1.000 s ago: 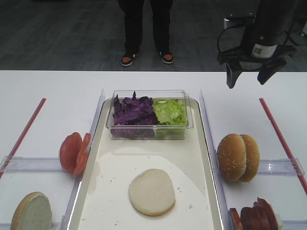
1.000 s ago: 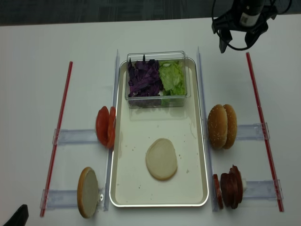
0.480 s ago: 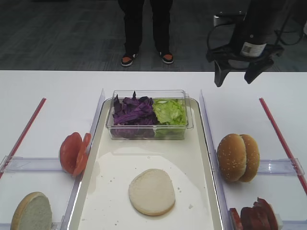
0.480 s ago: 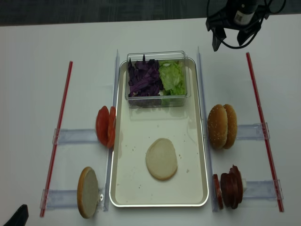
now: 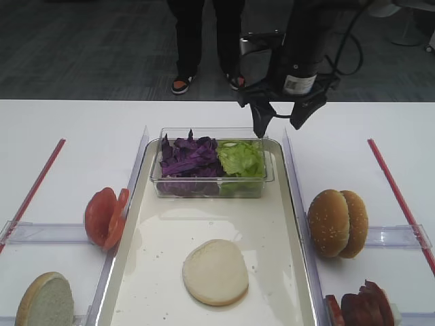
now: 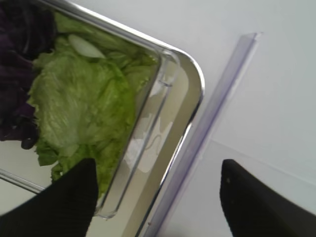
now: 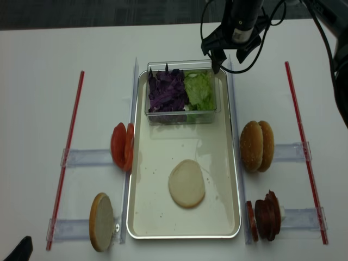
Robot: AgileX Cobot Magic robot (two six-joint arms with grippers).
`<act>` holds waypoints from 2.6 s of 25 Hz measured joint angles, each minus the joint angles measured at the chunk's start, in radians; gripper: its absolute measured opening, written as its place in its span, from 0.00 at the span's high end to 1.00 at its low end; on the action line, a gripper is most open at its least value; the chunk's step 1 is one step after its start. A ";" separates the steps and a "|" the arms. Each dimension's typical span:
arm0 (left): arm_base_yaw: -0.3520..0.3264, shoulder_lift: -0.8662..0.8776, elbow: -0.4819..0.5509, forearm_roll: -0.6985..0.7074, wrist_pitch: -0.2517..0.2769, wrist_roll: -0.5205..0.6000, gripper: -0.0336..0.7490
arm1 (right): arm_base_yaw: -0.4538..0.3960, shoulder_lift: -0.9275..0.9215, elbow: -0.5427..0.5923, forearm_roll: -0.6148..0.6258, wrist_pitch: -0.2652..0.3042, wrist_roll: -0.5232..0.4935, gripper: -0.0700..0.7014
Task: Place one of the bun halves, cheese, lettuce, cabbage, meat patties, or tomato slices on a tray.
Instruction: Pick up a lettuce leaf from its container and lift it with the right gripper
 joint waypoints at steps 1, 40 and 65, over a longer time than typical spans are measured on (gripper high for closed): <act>0.000 0.000 0.000 0.000 0.000 0.000 0.29 | 0.009 0.000 0.000 0.000 0.000 0.000 0.21; 0.000 0.000 0.000 0.000 0.000 0.000 0.29 | 0.129 0.113 -0.093 -0.029 -0.025 -0.006 0.25; 0.000 0.000 0.000 0.000 0.000 0.000 0.29 | 0.129 0.215 -0.170 -0.039 -0.028 -0.006 0.29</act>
